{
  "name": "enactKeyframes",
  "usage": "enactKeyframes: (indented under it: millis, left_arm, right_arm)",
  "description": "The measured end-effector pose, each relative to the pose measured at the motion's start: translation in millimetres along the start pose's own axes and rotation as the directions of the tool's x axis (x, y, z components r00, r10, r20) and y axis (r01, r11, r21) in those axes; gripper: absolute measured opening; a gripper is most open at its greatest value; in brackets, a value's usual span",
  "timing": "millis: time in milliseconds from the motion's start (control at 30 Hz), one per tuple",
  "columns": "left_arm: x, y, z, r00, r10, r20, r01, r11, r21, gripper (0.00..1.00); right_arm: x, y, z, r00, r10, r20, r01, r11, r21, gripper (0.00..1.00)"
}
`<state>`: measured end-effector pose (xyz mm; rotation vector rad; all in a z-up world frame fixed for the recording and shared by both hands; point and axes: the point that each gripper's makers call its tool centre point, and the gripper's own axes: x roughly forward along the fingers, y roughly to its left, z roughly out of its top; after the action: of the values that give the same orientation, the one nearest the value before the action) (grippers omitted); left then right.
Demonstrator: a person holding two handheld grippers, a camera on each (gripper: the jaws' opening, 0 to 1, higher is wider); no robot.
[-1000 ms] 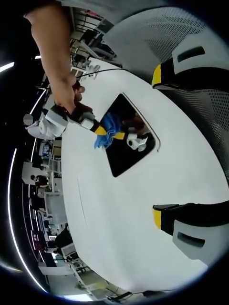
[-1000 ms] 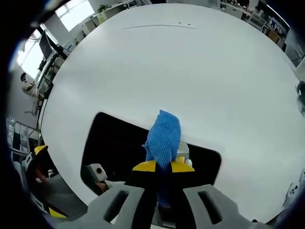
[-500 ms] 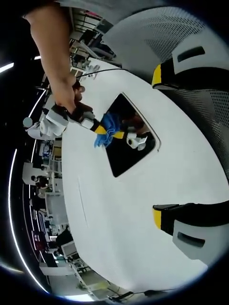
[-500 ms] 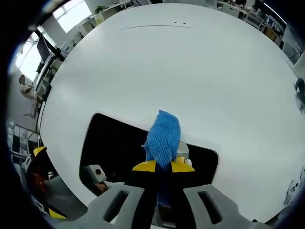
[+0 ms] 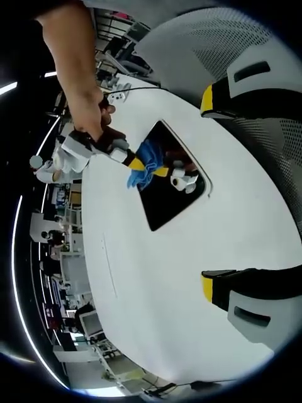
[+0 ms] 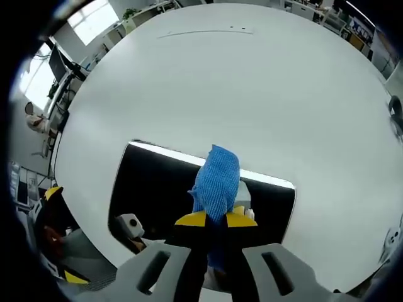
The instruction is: Wipe the mirror surface with the cleaning cloth until all visible marks leave the cleaned area.
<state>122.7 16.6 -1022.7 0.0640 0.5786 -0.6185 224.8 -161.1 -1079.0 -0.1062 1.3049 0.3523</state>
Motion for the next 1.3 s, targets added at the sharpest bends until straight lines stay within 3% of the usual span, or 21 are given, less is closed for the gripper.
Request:
enactKeyframes:
  millis: [233, 400, 600, 1300]
  left_arm:
    - [-0.4, 0.4, 1.0, 1.000, 0.005, 0.007, -0.005, 1.000, -0.001, 0.99]
    - [-0.3, -0.2, 1.0, 1.000, 0.001, 0.006, -0.001, 1.000, 0.001, 0.99]
    - [0.3, 0.1, 1.0, 1.000, 0.001, 0.007, -0.001, 1.000, 0.008, 0.99]
    - [0.7, 0.6, 2.4, 1.000, 0.008, 0.011, -0.008, 1.000, 0.007, 0.99]
  right_arm:
    - [0.7, 4.7, -17.5, 1.000, 0.006, -0.005, -0.006, 1.000, 0.000, 0.03]
    - [2.0, 8.0, -28.2, 0.998, 0.053, 0.013, -0.054, 0.994, 0.092, 0.03]
    - [-2.8, 12.7, -41.8, 0.998, 0.056, 0.006, -0.056, 0.995, 0.078, 0.03]
    - [-4.3, 20.9, -63.2, 0.998, 0.063, 0.012, -0.063, 0.997, 0.053, 0.03]
